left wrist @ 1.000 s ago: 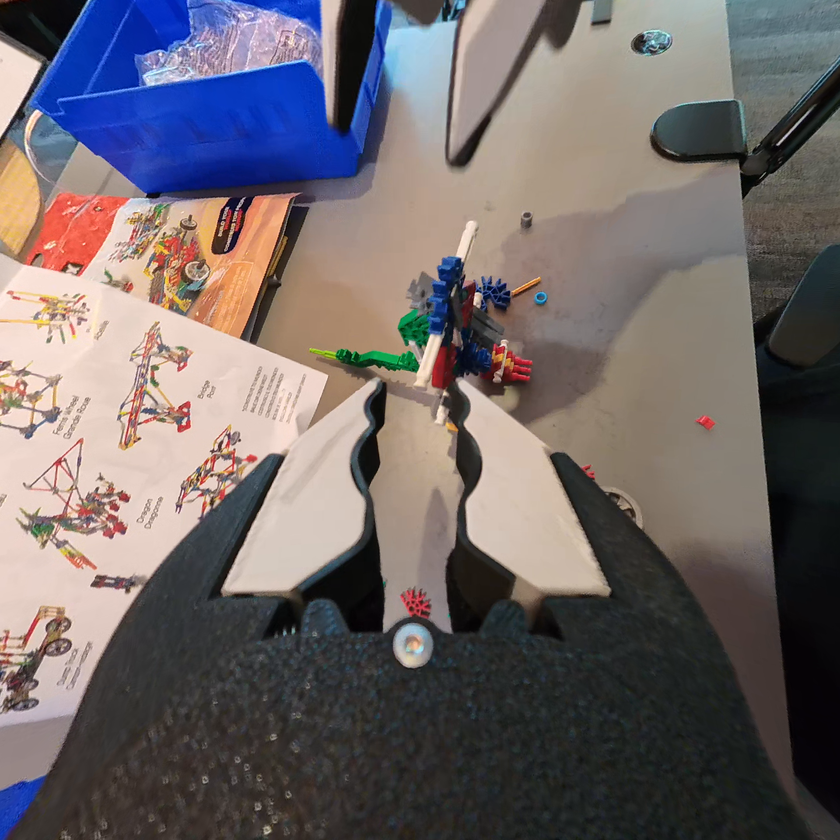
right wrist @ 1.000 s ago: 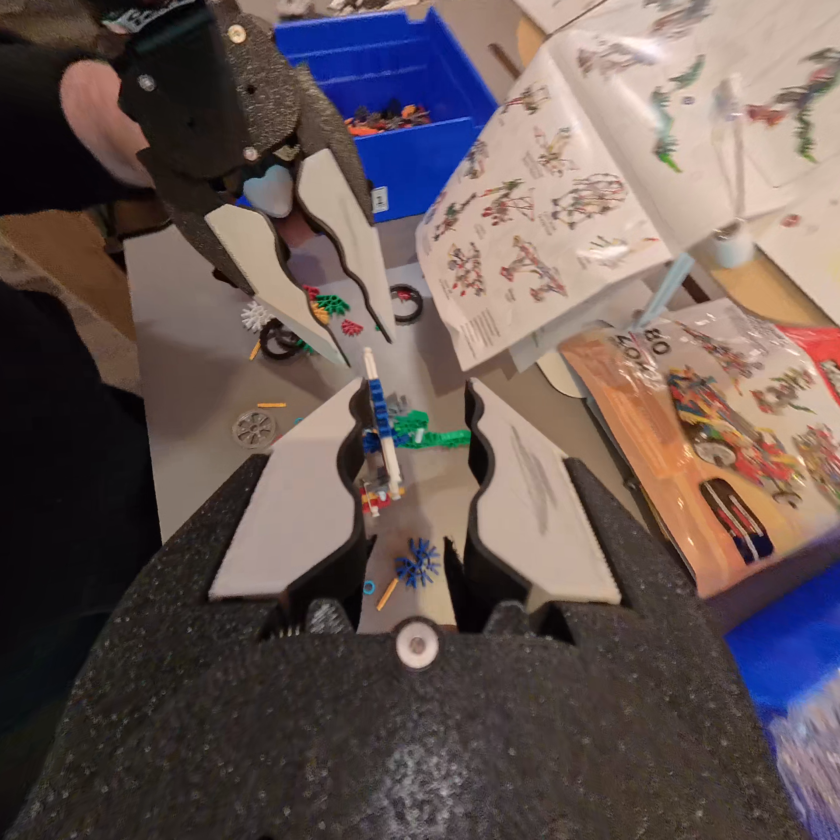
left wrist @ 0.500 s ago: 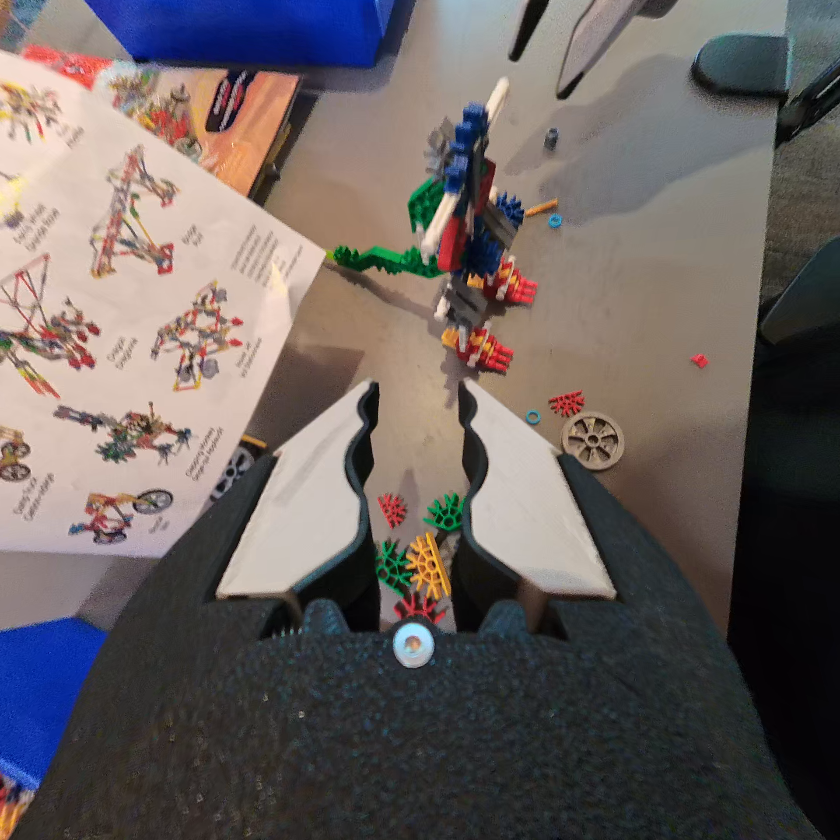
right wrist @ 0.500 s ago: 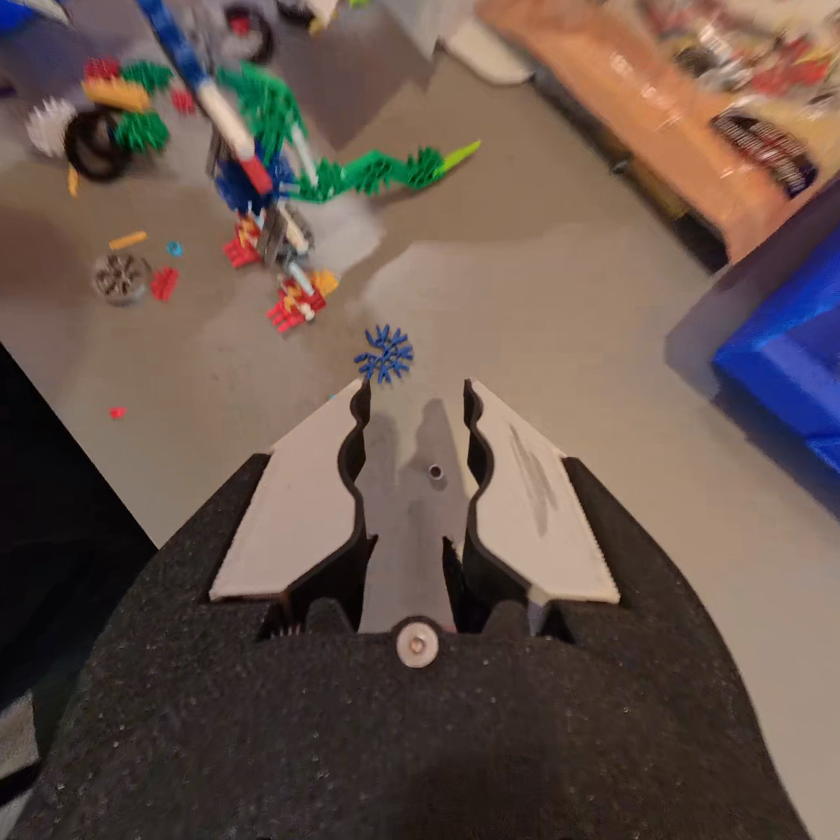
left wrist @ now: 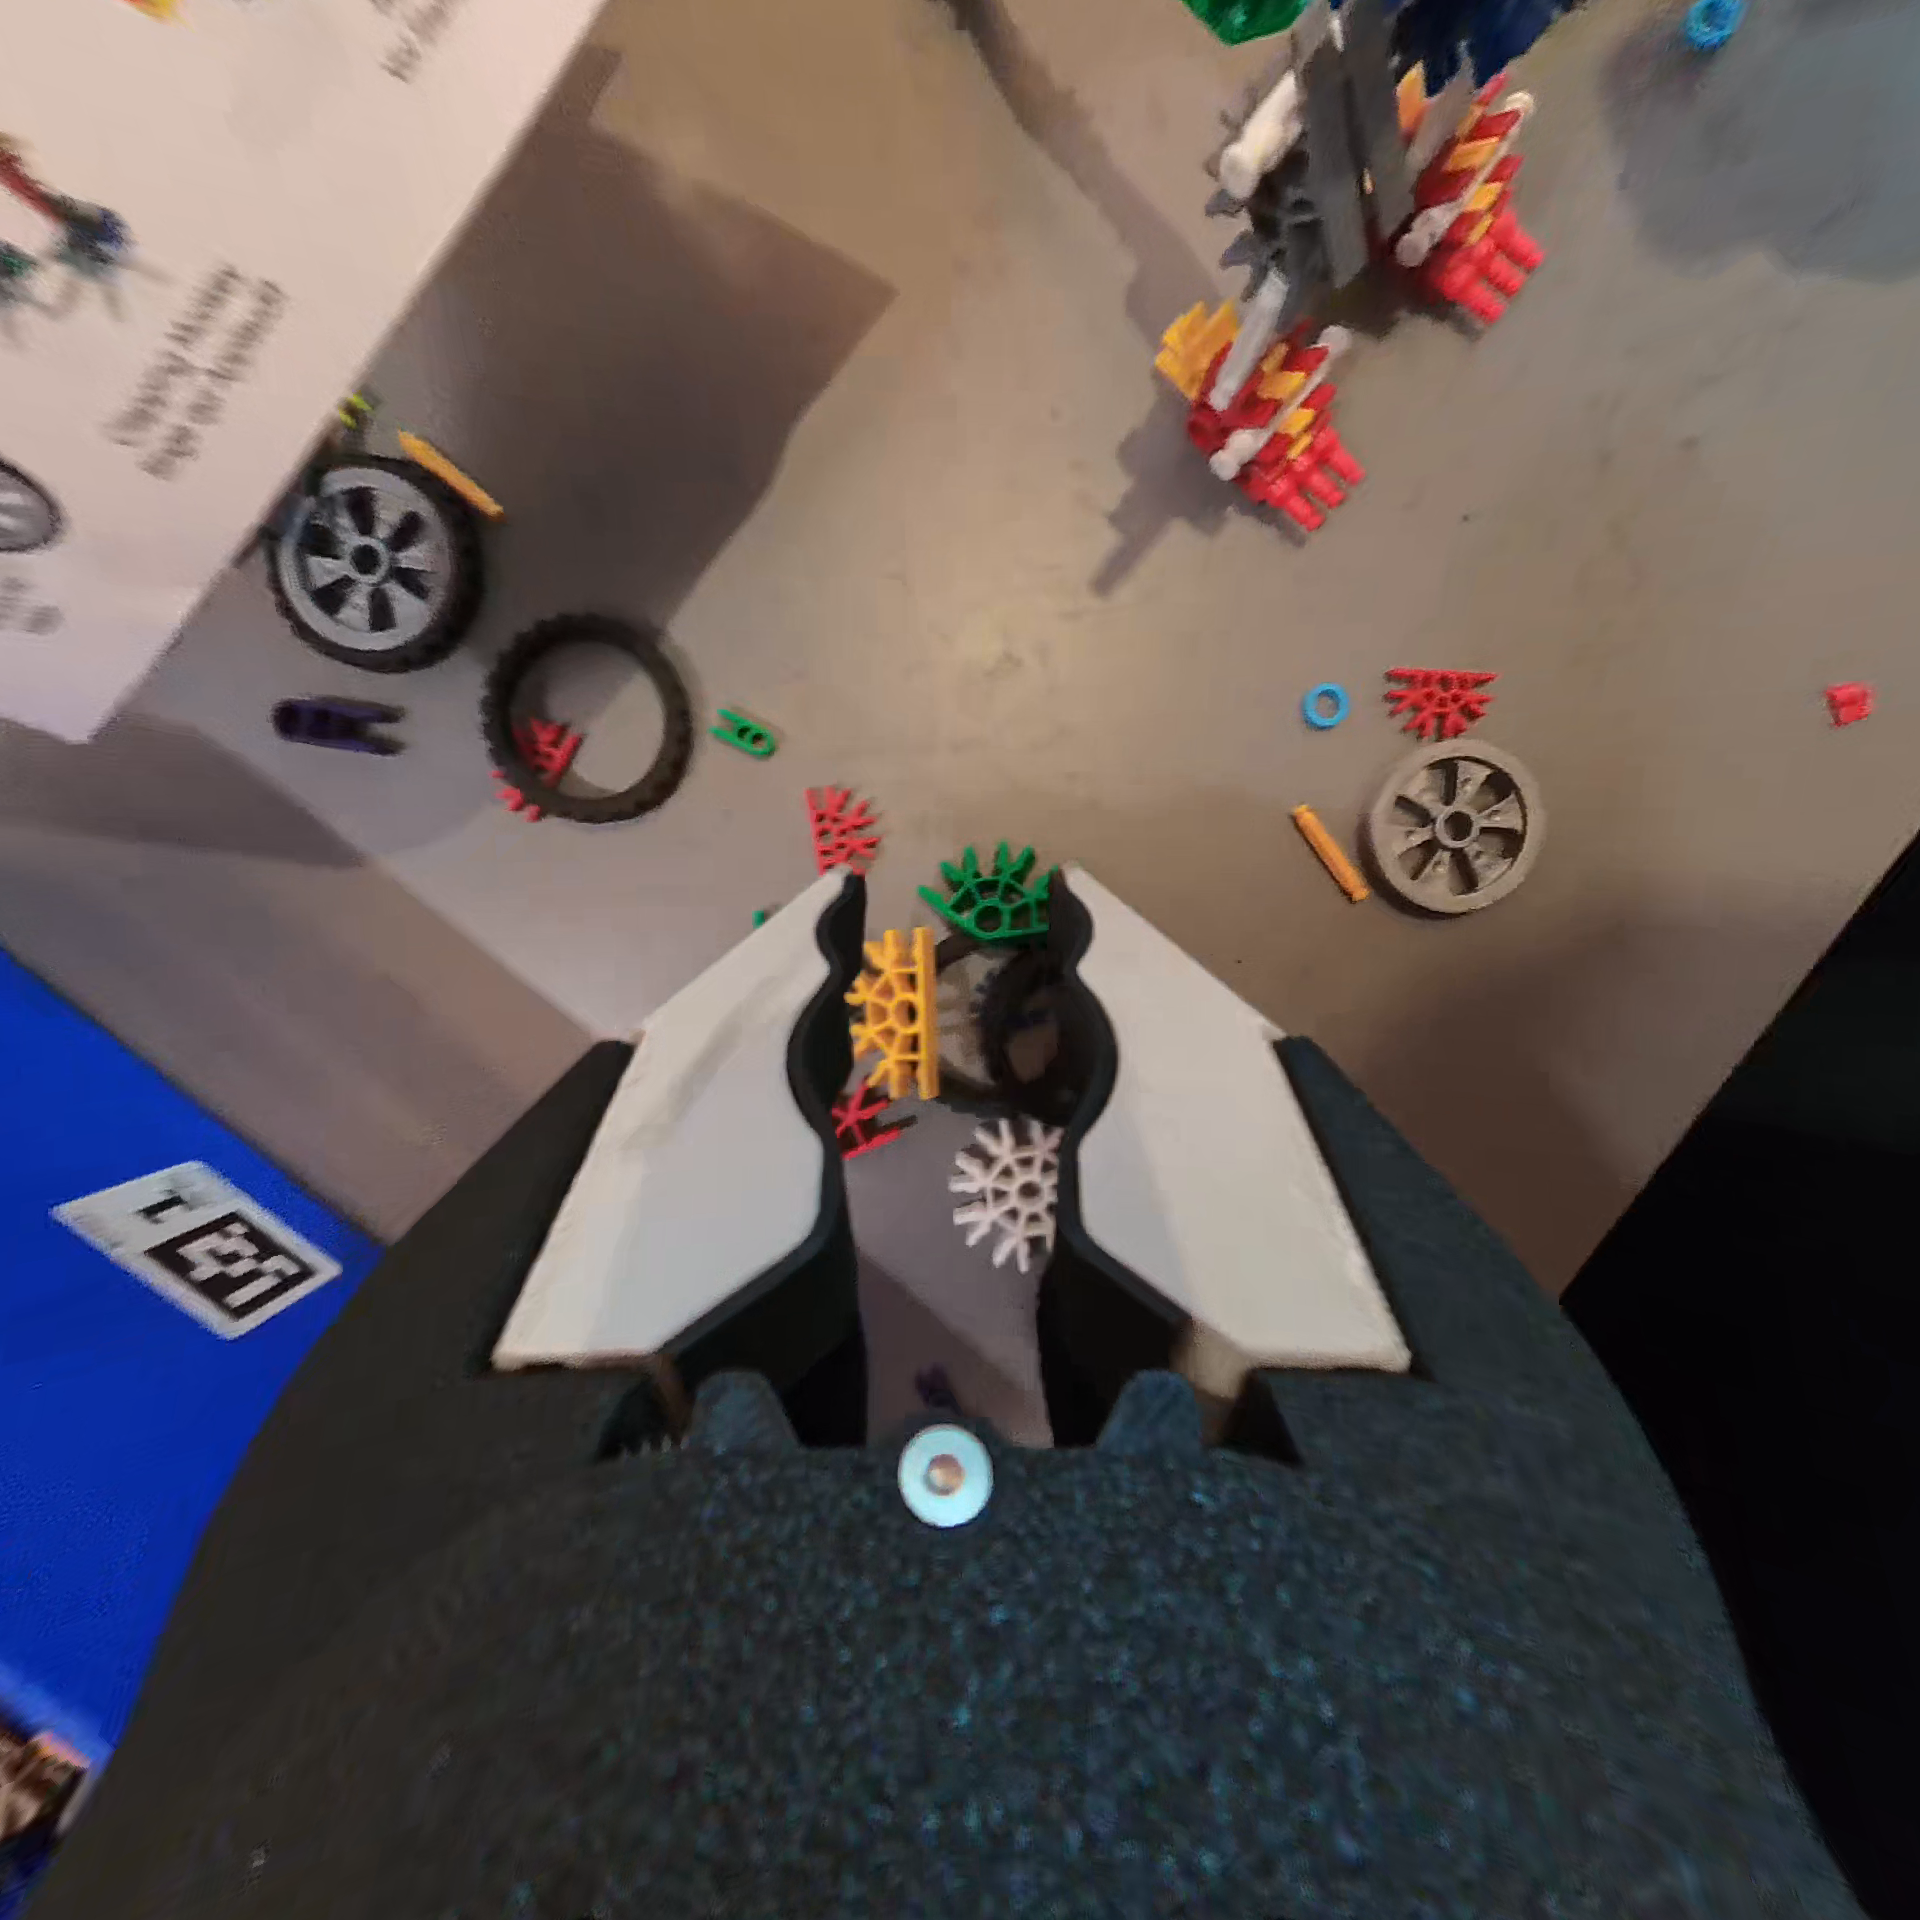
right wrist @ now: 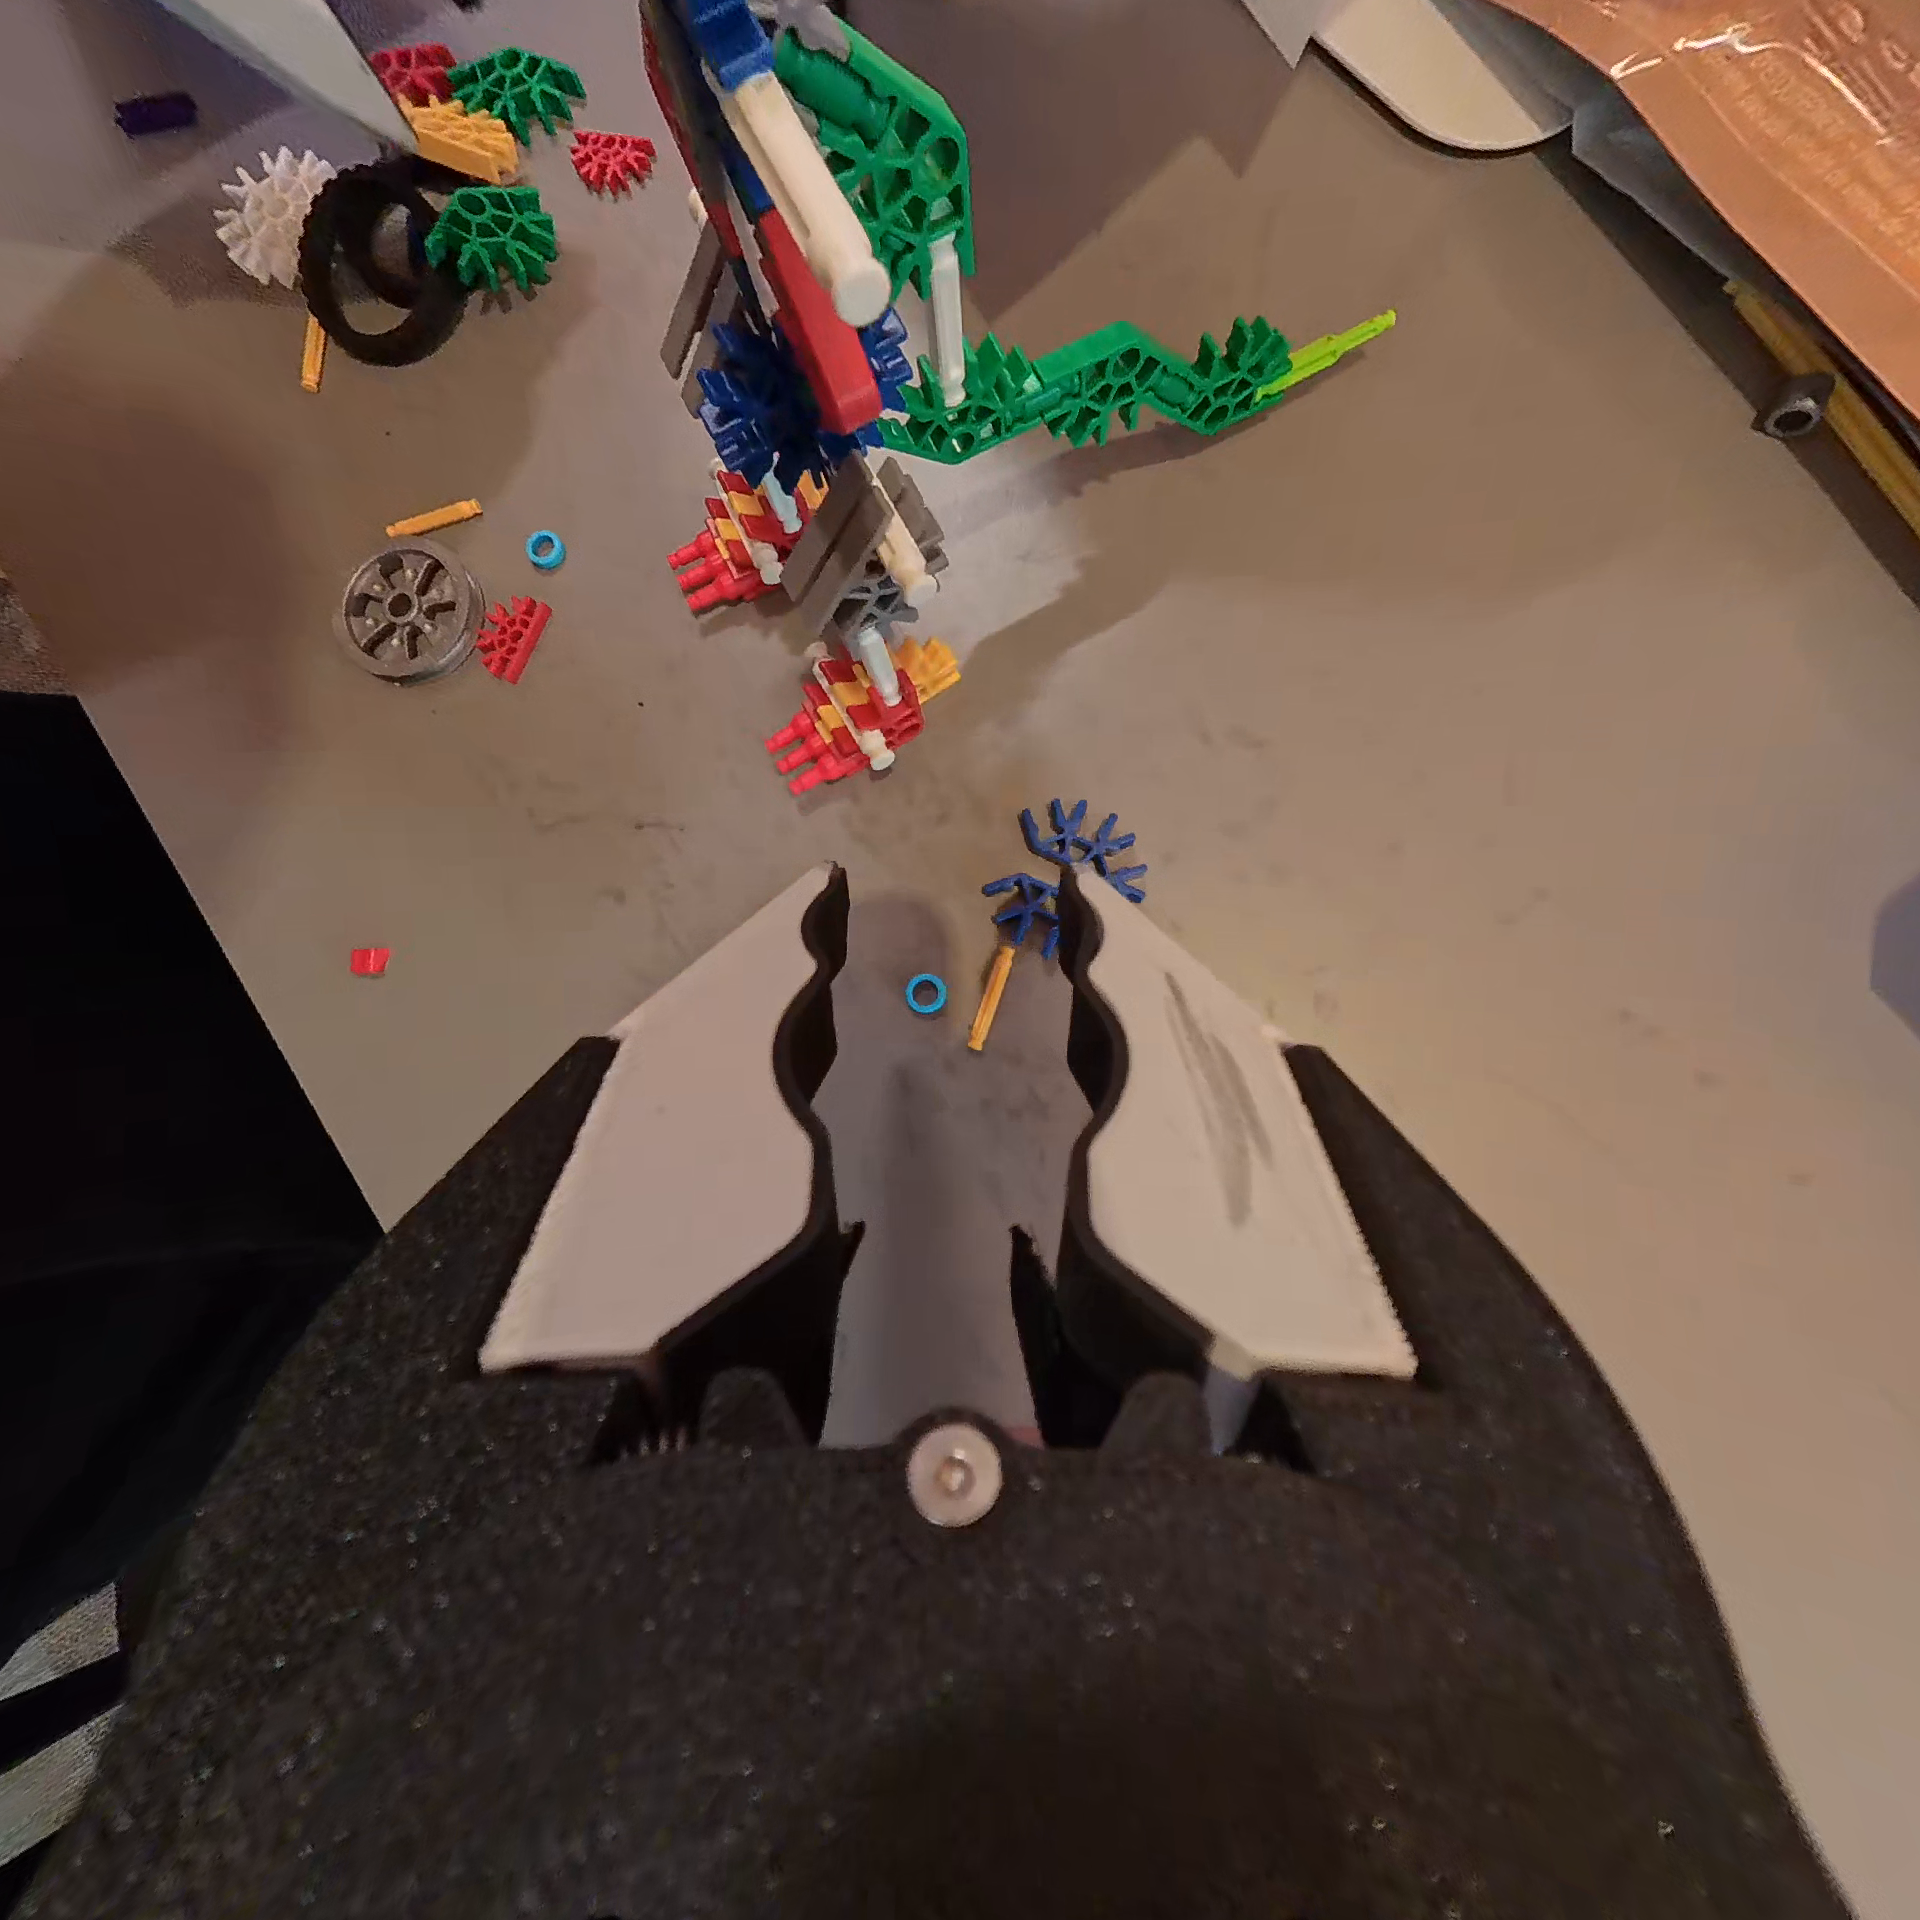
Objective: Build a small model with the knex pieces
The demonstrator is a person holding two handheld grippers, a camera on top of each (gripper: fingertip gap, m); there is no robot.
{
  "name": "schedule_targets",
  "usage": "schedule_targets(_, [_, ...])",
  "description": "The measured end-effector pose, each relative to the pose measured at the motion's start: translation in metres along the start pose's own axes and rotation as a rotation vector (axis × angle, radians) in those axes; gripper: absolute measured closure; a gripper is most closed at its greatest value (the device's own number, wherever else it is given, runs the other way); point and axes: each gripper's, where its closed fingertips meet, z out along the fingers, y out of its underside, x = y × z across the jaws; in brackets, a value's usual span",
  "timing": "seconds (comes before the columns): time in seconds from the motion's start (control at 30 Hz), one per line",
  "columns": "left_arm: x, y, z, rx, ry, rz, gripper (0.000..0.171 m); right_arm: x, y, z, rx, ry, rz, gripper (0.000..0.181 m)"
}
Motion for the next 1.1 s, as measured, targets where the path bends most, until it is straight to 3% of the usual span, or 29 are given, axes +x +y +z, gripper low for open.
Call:
schedule_targets(0.23, [0.02,0.016,0.02,-0.044,0.034,0.011,0.139,-0.005,0.002,0.001,0.008,-0.012,-0.001,0.141])
schedule_targets(0.37, [0.013,0.013,0.024,-0.022,-0.014,0.012,0.15,-0.005,0.003,-0.001,0.019,-0.013,0.004,0.141])
schedule_targets(0.77, [0.02,-0.004,0.022,0.051,-0.005,0.067,0.152,-0.014,-0.005,-0.012,0.079,-0.05,-0.005,0.142])
schedule_targets(1.1, [0.048,-0.05,-0.032,0.217,0.09,0.287,0.152,-0.063,-0.074,-0.061,0.342,-0.177,-0.142,0.142])
